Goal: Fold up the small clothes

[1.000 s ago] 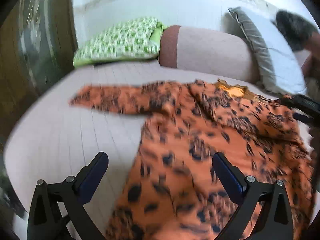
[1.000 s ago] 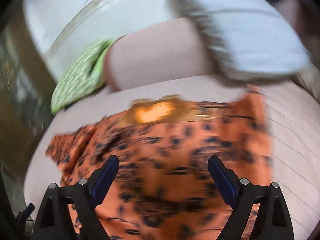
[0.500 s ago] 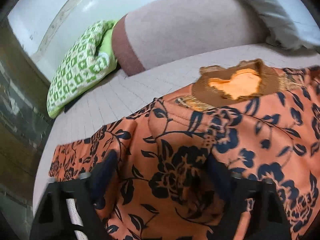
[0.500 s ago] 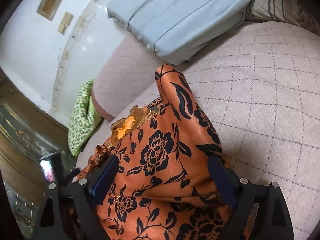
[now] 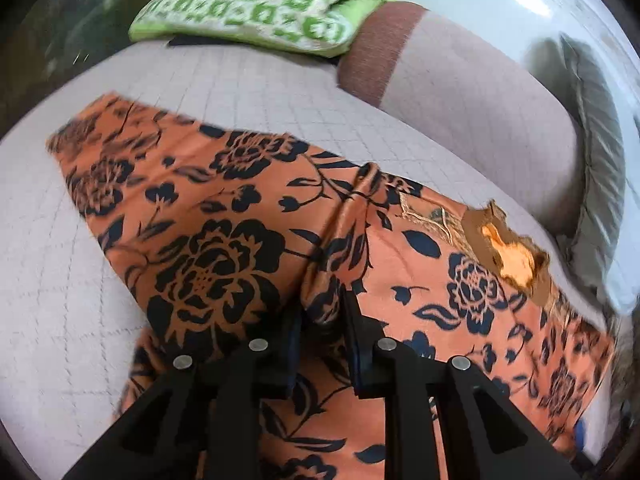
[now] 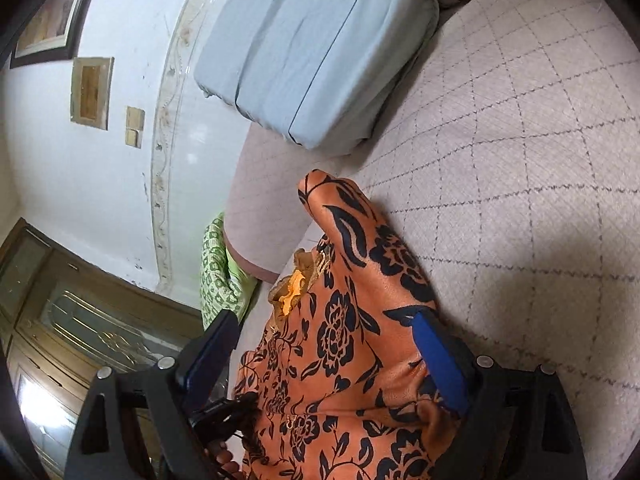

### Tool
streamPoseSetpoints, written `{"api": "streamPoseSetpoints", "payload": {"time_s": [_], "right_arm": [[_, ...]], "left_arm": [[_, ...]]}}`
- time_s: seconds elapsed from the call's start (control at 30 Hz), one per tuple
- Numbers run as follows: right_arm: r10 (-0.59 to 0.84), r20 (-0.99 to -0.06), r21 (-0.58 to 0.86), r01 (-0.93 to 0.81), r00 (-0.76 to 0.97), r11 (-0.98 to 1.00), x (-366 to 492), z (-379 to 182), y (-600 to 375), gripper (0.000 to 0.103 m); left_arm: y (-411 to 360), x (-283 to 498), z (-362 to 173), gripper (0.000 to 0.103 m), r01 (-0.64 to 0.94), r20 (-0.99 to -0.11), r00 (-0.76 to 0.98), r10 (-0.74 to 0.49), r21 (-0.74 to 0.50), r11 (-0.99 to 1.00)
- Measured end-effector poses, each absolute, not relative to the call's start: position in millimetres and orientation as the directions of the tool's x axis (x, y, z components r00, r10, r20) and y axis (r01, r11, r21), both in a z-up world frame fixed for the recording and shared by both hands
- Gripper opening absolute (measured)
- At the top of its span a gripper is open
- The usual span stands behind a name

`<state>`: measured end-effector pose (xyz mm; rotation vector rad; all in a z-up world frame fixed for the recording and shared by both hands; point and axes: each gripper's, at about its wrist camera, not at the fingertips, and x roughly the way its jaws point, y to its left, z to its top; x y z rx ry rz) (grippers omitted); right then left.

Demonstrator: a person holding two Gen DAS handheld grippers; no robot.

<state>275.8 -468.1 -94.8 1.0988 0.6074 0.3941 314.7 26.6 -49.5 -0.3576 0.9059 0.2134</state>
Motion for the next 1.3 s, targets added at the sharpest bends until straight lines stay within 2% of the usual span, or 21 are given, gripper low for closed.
{"api": "streamPoseSetpoints", "payload": {"time_s": [0.1,0.27,0.4,0.43,0.5,0.57,0.67,0.77,1.0,1.07,1.13,1.23,1.3], "right_arm": [[0.581,-0.256,0.914,-0.001,0.773,0.405,275,-96,-467,0.09],[0.588,-0.256,0.914,-0.006,0.767,0.406,272,-100,-466,0.09],[0.59,-0.258,0.911,-0.01,0.765,0.412,271,-100,-465,0.09],[0.589,-0.26,0.909,-0.01,0.765,0.416,271,-100,-465,0.09],[0.586,-0.268,0.903,-0.012,0.764,0.429,270,-98,-462,0.09],[0.581,-0.277,0.895,-0.015,0.765,0.446,270,-97,-460,0.09],[0.571,-0.294,0.879,-0.018,0.766,0.476,270,-95,-455,0.091],[0.559,-0.312,0.861,-0.02,0.768,0.509,270,-93,-450,0.091],[0.533,-0.342,0.825,-0.024,0.774,0.564,270,-90,-443,0.091],[0.528,-0.349,0.817,-0.024,0.774,0.575,271,-90,-442,0.091],[0.524,-0.353,0.812,-0.023,0.775,0.583,270,-90,-441,0.091],[0.525,-0.354,0.812,-0.024,0.774,0.583,270,-90,-441,0.091],[0.526,-0.352,0.813,-0.025,0.774,0.581,270,-90,-442,0.091]], "left_arm": [[36,310,-50,0.024,-0.332,-0.8,0.598,0.04,-0.202,0.922],[47,293,-41,0.024,-0.287,-0.791,0.611,-0.001,-0.223,0.931],[69,261,-15,0.035,-0.254,-0.739,0.673,-0.011,-0.246,0.935],[79,257,-11,0.051,-0.273,-0.733,0.68,0.007,-0.244,0.93],[117,250,-6,0.072,-0.37,-0.726,0.68,0.101,-0.22,0.903],[169,253,-11,0.073,-0.473,-0.73,0.666,0.155,-0.253,0.844],[242,271,-28,0.073,-0.553,-0.765,0.634,0.109,-0.351,0.756],[289,293,-41,0.072,-0.576,-0.779,0.622,0.076,-0.389,0.719],[330,329,-55,0.072,-0.606,-0.784,0.612,0.103,-0.381,0.698],[332,336,-56,0.066,-0.636,-0.798,0.588,0.137,-0.351,0.688],[336,340,-58,0.011,-0.683,-0.823,0.532,0.199,-0.278,0.675],[338,340,-54,0.007,-0.679,-0.826,0.539,0.168,-0.308,0.666],[327,338,-31,0.007,-0.678,-0.805,0.556,0.209,-0.292,0.675]]}}
